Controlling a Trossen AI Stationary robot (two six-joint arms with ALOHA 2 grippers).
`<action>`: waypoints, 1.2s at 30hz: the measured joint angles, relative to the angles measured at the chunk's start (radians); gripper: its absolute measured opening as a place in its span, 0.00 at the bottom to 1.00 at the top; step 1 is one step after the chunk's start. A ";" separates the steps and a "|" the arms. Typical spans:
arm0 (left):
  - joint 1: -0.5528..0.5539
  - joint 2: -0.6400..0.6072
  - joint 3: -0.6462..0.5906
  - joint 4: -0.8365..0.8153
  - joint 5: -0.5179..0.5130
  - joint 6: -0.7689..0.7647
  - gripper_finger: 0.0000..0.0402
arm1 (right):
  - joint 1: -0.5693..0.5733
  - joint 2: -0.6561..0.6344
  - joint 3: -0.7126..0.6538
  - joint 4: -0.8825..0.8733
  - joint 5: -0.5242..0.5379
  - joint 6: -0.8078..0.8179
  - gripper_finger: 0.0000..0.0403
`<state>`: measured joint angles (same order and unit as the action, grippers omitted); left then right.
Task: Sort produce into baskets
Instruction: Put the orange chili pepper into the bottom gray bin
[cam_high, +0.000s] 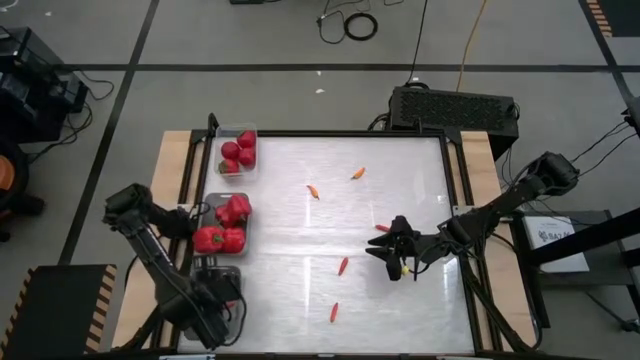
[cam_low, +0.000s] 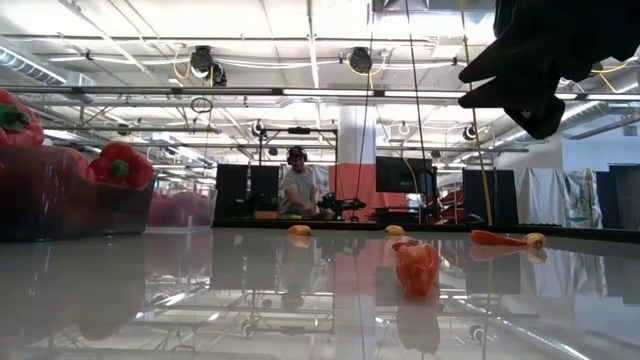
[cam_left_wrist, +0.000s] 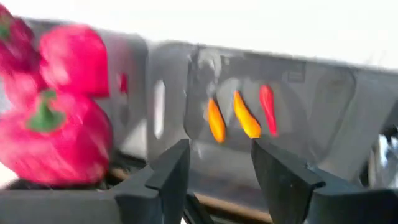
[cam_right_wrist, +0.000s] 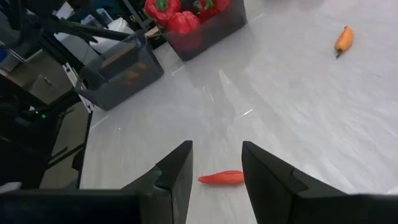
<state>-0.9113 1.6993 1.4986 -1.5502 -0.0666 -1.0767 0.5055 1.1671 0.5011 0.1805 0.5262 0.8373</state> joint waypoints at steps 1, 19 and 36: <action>0.007 0.000 0.000 0.003 -0.023 0.018 0.46 | 0.001 0.000 0.000 0.000 0.000 0.009 0.32; 0.380 0.017 -0.157 1.019 -0.390 0.970 0.46 | 0.137 0.000 0.177 -0.274 0.127 -0.047 0.32; 0.841 0.404 -0.234 1.893 0.126 1.247 0.46 | 0.154 0.000 0.175 -0.417 0.123 0.060 0.32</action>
<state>-0.0699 2.1036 1.2648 0.3431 0.0595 0.1702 0.6592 1.1673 0.6765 -0.2363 0.6495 0.8978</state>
